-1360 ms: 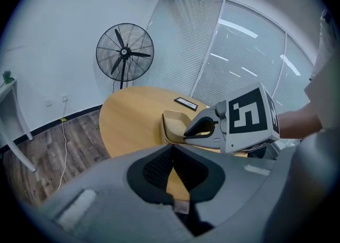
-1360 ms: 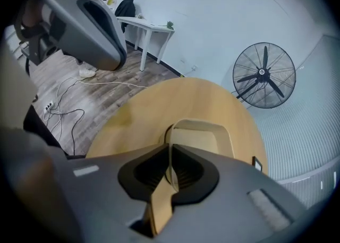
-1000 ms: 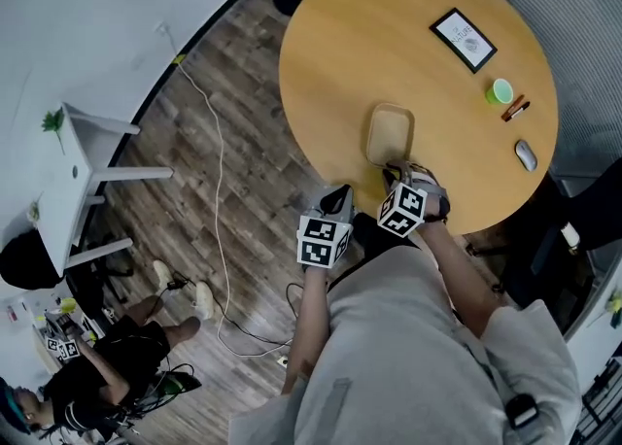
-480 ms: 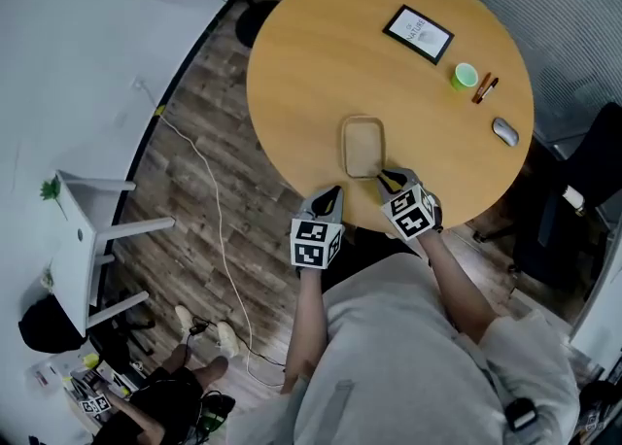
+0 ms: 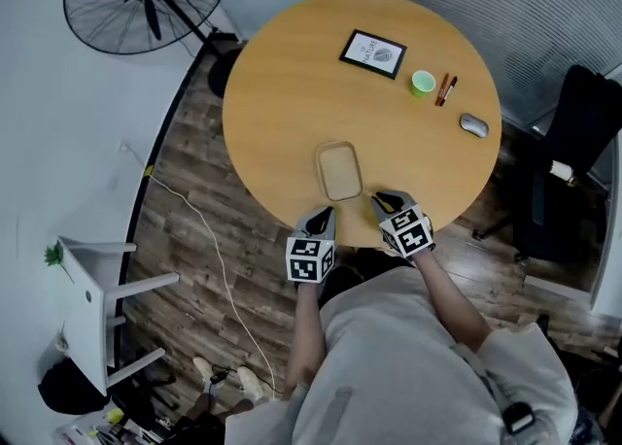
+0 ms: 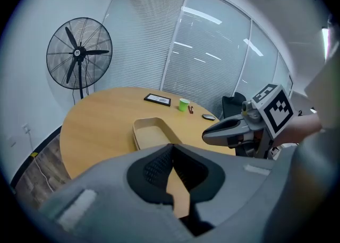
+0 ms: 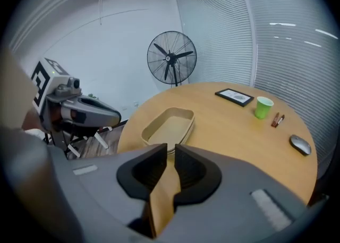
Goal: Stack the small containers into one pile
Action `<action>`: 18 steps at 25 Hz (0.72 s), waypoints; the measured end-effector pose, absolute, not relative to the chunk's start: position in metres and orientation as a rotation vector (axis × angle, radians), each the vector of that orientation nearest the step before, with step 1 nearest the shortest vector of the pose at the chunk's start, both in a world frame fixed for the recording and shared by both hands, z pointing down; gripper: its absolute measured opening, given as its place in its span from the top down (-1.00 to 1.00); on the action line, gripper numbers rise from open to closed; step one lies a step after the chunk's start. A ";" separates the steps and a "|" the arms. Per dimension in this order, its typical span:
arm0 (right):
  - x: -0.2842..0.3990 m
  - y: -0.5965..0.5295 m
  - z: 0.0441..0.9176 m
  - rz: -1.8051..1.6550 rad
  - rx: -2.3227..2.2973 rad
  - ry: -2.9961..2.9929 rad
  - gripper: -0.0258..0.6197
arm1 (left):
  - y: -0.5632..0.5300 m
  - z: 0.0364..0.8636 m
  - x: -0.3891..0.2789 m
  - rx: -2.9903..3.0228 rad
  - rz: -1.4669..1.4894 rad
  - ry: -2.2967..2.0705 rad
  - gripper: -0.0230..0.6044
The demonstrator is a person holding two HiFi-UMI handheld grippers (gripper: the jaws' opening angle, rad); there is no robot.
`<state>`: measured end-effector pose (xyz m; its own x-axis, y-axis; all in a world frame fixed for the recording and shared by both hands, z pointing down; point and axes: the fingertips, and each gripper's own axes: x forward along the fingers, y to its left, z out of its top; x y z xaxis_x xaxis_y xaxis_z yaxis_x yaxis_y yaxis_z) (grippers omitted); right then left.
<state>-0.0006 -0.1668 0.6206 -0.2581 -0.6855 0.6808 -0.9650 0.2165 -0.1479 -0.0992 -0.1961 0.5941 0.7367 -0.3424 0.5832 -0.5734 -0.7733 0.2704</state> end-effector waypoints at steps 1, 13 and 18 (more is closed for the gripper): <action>0.002 -0.164 0.619 0.787 1.555 -2.018 0.79 | -0.195 0.593 -0.098 2.508 0.716 -0.688 0.92; -0.025 -0.105 0.597 0.791 1.803 -2.017 0.92 | -0.147 0.579 -0.130 2.553 0.664 -0.648 0.92; -0.039 -0.077 0.589 0.792 1.891 -2.026 0.92 | -0.125 0.568 -0.144 2.586 0.618 -0.641 0.92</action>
<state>-0.0389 -0.0769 0.5887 -0.1200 -0.8365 0.5346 -0.9773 0.0047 -0.2119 -0.1442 -0.1253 0.5684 0.7967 -0.3358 0.5024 -0.5144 -0.8133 0.2720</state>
